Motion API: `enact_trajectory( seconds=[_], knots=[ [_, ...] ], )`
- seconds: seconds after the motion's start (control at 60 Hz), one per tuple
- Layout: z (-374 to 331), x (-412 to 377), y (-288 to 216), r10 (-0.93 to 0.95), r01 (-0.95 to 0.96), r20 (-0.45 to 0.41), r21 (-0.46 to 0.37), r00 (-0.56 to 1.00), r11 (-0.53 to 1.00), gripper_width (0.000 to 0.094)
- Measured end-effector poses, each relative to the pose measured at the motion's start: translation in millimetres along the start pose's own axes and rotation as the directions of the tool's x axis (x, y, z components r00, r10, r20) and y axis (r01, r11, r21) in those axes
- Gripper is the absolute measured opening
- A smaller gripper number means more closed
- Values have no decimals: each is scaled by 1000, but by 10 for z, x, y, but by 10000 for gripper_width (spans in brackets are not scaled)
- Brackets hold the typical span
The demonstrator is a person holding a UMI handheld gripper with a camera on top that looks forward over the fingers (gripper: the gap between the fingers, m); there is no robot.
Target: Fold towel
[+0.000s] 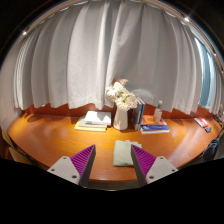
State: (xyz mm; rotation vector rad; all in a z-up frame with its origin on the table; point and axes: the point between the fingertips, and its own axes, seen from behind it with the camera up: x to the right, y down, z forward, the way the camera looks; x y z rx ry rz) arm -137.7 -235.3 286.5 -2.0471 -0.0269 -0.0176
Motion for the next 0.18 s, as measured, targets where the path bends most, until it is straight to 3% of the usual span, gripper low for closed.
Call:
enact_trajectory(
  seconds=[0.183],
  knots=[
    [-65,-168,-35,1,-1,11,7,1000,1000,698]
  ],
)
